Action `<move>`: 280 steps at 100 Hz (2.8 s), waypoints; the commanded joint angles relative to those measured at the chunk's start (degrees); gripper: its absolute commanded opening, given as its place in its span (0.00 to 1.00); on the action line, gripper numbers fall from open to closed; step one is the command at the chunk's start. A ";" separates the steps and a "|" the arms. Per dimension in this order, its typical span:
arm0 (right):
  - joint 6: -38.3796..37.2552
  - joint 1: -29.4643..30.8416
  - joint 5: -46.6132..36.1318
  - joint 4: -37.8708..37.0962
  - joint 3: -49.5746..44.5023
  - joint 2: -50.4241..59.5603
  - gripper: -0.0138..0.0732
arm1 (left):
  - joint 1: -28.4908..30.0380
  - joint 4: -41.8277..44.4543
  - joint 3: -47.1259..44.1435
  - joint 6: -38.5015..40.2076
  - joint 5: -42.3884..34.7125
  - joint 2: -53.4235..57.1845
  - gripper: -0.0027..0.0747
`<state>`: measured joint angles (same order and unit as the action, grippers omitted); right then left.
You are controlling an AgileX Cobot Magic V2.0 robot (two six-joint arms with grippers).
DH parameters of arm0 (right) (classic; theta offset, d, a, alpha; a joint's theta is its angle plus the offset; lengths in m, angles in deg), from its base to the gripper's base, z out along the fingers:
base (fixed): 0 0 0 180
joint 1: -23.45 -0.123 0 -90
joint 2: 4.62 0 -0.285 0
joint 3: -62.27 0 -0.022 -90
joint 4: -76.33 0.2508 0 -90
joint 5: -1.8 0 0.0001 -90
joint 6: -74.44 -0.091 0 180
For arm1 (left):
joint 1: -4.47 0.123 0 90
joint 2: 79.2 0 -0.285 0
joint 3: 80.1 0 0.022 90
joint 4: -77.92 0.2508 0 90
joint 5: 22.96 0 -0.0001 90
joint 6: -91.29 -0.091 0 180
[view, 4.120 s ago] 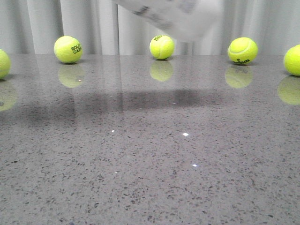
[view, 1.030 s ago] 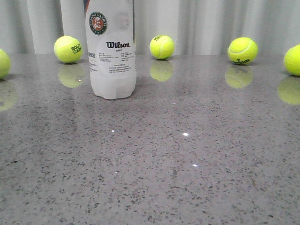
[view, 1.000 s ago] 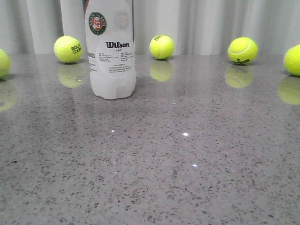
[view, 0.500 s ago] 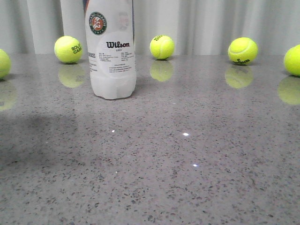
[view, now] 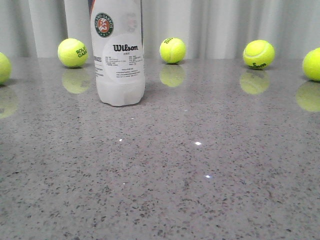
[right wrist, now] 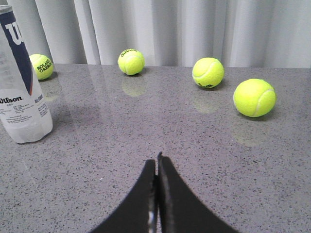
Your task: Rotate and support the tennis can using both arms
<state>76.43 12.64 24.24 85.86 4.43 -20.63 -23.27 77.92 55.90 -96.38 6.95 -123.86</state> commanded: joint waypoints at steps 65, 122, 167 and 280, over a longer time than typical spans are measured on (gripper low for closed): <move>0.07 0.34 -4.59 -0.33 1.56 -0.53 0.09 | 25.36 0.00 -32.59 7.13 -25.00 36.02 0.01; 0.07 0.34 -4.60 -0.33 1.56 -0.58 0.09 | 25.35 0.00 -35.79 7.13 -26.07 39.21 0.01; 0.07 0.34 -4.60 -0.33 1.56 -0.58 0.09 | 25.35 0.00 -35.79 7.13 -26.07 39.21 0.01; -7.91 16.82 -24.16 -15.61 -21.08 9.83 0.09 | 25.35 0.00 -35.79 7.13 -26.07 39.21 0.01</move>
<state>68.73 29.31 4.02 71.06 -16.38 -11.88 2.18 77.92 22.58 -89.77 -14.59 -86.71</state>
